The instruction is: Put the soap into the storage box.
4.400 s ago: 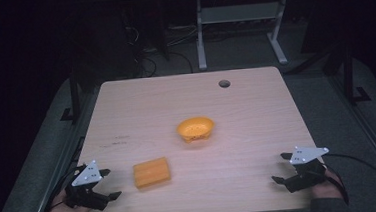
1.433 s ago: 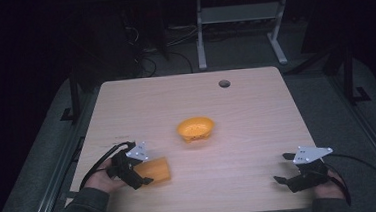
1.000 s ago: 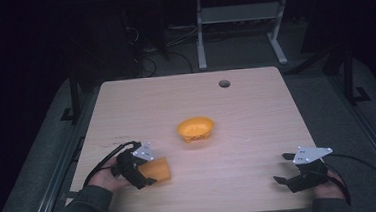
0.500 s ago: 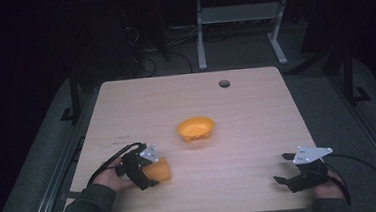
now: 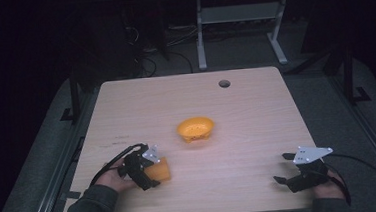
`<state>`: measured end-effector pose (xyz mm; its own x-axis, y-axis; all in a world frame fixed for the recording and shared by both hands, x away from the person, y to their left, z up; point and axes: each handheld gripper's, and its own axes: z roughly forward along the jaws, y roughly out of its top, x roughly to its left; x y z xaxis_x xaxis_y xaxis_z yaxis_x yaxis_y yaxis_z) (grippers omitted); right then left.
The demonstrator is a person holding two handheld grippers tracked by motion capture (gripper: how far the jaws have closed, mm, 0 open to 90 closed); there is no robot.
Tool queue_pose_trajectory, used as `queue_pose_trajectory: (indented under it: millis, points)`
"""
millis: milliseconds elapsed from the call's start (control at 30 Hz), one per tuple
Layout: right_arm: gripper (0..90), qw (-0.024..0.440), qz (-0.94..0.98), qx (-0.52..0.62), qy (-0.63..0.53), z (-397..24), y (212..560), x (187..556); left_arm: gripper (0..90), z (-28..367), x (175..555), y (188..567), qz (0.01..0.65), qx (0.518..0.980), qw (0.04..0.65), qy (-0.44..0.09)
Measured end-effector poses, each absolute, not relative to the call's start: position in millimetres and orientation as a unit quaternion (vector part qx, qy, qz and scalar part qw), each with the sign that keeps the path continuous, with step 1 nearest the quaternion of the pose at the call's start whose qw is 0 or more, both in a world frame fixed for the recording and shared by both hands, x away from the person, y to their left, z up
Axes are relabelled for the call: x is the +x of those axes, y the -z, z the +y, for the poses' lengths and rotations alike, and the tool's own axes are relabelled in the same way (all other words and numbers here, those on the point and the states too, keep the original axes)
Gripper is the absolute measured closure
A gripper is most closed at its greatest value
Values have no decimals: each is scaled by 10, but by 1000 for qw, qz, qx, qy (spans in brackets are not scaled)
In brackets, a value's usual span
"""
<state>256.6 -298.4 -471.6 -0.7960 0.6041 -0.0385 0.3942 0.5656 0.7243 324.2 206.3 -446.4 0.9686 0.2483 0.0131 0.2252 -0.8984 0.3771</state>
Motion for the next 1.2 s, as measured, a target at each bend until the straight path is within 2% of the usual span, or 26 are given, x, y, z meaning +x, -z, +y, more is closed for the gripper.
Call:
queue_pose_trajectory:
  millis: [467, 667, 1200]
  points:
    - [140, 144, 870, 289, -373, -2997, 4704, 2556, 208, 2089, 3241, 4421, 128, 971, 201, -23]
    - [140, 146, 869, 289, -374, -2999, 4702, 2557, 209, 2120, 3240, 4317, 130, 966, 221, -32]
    - [140, 146, 865, 293, -380, -3006, 4695, 2556, 209, 2037, 3316, 4146, 115, 966, 227, -45]
